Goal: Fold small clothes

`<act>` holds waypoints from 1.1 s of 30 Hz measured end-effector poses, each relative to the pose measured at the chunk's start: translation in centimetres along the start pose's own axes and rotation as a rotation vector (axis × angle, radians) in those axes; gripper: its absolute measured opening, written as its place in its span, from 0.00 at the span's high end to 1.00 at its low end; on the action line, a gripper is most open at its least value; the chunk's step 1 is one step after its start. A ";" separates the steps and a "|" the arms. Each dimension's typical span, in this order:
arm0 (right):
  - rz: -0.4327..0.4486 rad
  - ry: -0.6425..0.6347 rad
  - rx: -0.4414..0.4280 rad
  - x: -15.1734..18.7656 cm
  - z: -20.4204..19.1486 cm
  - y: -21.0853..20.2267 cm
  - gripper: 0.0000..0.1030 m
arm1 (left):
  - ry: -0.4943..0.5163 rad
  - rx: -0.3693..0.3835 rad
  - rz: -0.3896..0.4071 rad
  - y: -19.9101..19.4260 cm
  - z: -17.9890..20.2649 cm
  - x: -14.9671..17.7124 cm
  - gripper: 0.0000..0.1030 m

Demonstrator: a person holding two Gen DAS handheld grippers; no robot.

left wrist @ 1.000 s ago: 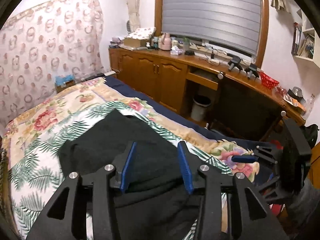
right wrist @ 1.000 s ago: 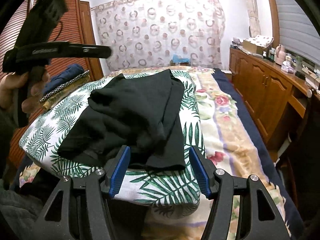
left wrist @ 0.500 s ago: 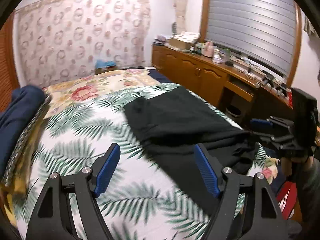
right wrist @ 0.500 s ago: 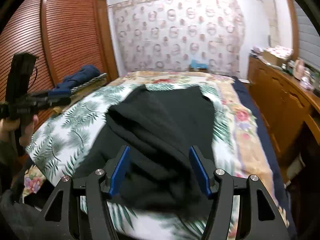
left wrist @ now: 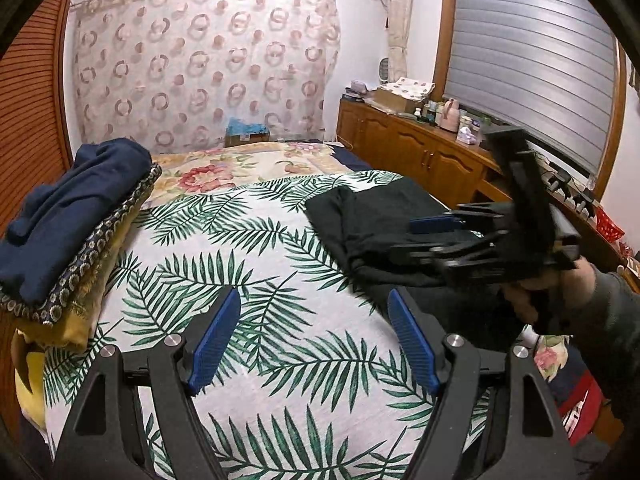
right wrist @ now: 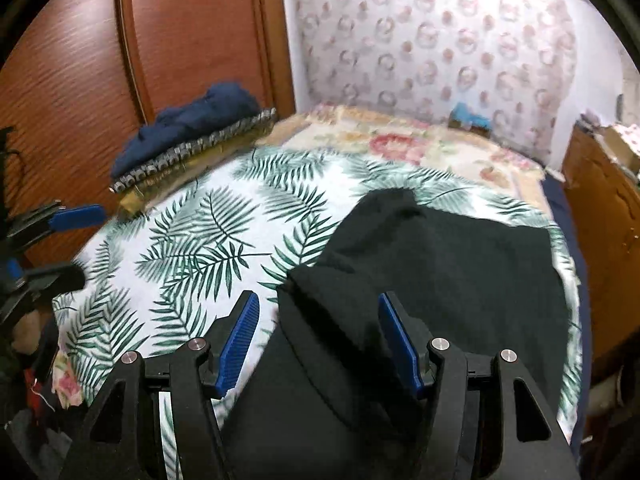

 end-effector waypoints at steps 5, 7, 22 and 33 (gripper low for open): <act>-0.101 -0.046 0.043 -1.1 -0.8 4.3 0.38 | -0.004 0.009 -0.007 0.3 -0.1 0.6 0.25; -0.153 -0.058 0.060 -1.4 -1.3 5.3 0.38 | -0.004 0.010 -0.011 0.5 0.0 0.8 0.25; 0.023 0.019 0.118 -6.4 4.1 -1.1 0.95 | 0.001 0.040 -0.029 1.1 1.3 1.5 0.25; 0.085 0.255 0.486 -8.6 18.0 -2.7 0.69 | 0.036 0.067 -0.052 1.9 3.3 1.7 0.25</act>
Point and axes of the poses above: each gripper's, at about its wrist camera, not at the fingertips, and y roughly the way its jaws point, z to its right, x to its underside, the point moved 3 cm from there along y, roughly the way its jaws point, and after that the axes turned 14 degrees about y, right-handed, at the moved point
